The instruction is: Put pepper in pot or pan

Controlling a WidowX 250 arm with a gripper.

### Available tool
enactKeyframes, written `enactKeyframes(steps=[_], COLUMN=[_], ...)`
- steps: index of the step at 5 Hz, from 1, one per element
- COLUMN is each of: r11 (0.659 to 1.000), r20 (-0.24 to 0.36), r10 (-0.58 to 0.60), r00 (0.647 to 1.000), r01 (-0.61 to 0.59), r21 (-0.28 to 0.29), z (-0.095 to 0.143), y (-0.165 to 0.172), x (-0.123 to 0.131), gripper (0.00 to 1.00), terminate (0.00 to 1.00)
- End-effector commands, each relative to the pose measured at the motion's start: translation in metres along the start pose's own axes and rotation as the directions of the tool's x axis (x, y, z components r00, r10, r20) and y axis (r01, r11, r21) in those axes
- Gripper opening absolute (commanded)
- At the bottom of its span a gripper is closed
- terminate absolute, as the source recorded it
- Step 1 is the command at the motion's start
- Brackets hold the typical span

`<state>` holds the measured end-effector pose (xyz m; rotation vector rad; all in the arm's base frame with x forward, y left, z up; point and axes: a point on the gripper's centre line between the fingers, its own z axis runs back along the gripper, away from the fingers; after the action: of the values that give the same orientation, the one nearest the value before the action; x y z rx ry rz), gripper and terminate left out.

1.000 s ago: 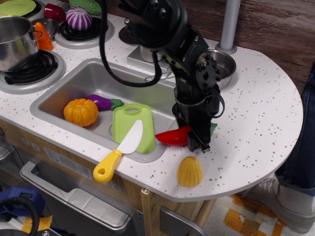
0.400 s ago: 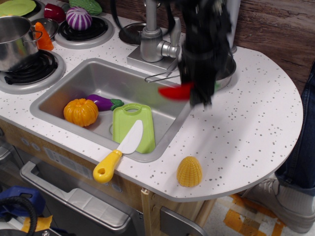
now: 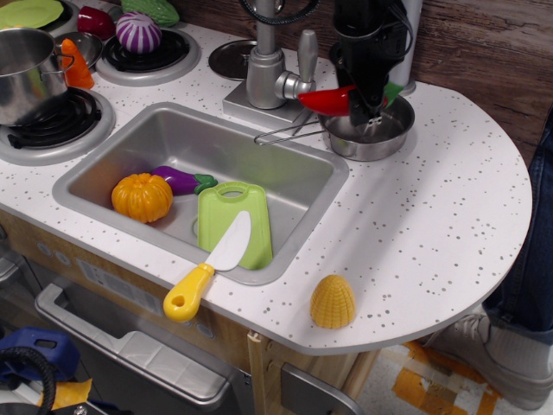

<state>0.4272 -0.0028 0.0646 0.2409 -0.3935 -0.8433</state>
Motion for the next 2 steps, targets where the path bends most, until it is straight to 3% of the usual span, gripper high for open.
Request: enactKeyframes(steps=[1,2], r11=[0.99,0.98], r20=[0.087,0.115], r10=[-0.053,-0.08], r00=[0.995,0.99], r01=[0.041,0.057], r21=[0.135,0.189], z=[-0.0039,-0.0087], y=[0.0276,0.0336], x=[0.0159,0.0159], gripper=[1.0,1.0], terminate=[0.0,0.0])
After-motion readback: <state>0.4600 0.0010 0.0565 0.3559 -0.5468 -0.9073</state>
